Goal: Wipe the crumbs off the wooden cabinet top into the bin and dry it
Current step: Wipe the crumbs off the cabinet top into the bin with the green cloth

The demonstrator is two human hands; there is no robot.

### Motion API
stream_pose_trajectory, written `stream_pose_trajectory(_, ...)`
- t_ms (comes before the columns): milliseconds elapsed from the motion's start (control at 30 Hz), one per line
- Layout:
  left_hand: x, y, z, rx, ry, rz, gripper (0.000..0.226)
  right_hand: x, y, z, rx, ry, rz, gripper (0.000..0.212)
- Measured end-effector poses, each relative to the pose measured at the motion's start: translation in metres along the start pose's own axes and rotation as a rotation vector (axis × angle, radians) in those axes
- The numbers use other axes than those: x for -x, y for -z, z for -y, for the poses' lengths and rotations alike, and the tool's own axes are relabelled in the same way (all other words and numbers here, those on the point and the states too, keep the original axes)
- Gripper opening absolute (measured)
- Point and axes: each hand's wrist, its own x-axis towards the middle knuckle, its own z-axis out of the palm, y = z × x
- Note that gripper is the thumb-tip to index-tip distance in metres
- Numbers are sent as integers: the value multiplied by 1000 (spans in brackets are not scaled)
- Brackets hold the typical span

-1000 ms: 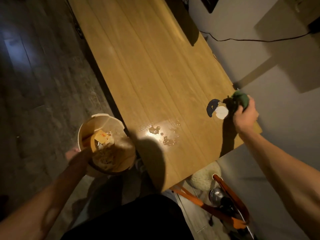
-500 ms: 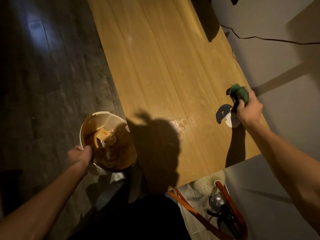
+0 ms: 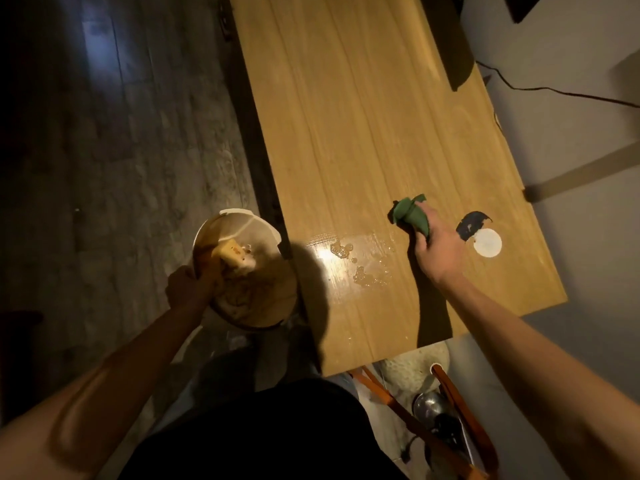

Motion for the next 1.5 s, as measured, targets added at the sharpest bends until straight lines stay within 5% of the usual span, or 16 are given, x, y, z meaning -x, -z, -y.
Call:
stream_pose_trajectory(400,-8,21,-8,46,-67,123,23,99,-126,180,-81,-110,-85,70)
stream_pose_trajectory(600,-8,39,-11,-24,-154,140,27,134,-174,242,53,67,331,55)
stream_pose_trajectory(733,-21,59,-1,-86,-206,229,24,164,-176,246,-132,-68,240,58)
stream_pose_trajectory(867,-17,61,6,-197,-241,257,55,166,-135,230,-343,-87,66,51)
stream_pose_trajectory(1133,-8,33,31,-83,-57,152,17,135,-29,108,-418,-421,-331,39)
stream_pose_trajectory(1433,20,9,33,-16,42,-16,25,111,69,-92,-193,-694,-359,43)
stream_pose_trajectory(1500,33,6,31,89,27,-35,11,97,83,-123,-126,-693,-357,46)
